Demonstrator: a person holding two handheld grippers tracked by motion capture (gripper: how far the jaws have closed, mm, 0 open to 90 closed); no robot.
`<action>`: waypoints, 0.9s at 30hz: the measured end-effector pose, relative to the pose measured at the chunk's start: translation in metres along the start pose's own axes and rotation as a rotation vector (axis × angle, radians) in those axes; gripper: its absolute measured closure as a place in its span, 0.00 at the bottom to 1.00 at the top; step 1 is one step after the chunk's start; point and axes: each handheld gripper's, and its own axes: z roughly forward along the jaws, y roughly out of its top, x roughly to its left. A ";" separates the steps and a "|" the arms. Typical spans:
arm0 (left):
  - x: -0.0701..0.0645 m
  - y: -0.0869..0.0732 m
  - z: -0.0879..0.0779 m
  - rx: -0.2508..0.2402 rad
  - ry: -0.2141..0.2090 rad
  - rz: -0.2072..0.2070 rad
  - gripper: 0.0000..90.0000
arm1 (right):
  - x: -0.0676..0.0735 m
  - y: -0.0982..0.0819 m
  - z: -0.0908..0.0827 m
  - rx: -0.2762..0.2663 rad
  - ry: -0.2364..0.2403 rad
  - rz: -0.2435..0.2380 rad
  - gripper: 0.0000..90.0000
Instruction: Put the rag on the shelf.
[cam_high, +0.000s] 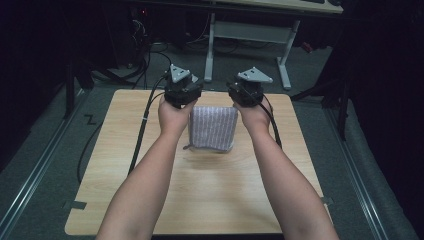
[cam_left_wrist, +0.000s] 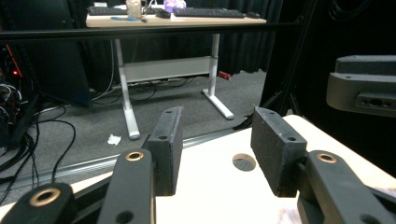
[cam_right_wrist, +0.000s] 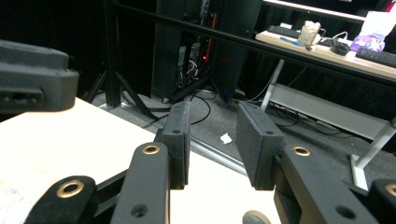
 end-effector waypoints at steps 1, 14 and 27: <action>-0.001 -0.001 -0.004 -0.010 0.000 -0.002 0.60 | 0.000 -0.001 -0.004 -0.001 0.003 0.005 0.73; -0.015 -0.031 -0.045 -0.004 -0.020 0.030 0.59 | 0.021 -0.027 -0.058 -0.032 0.026 -0.026 0.67; -0.023 -0.065 -0.077 0.047 -0.061 0.035 0.50 | 0.029 -0.055 -0.096 -0.023 0.044 -0.062 0.66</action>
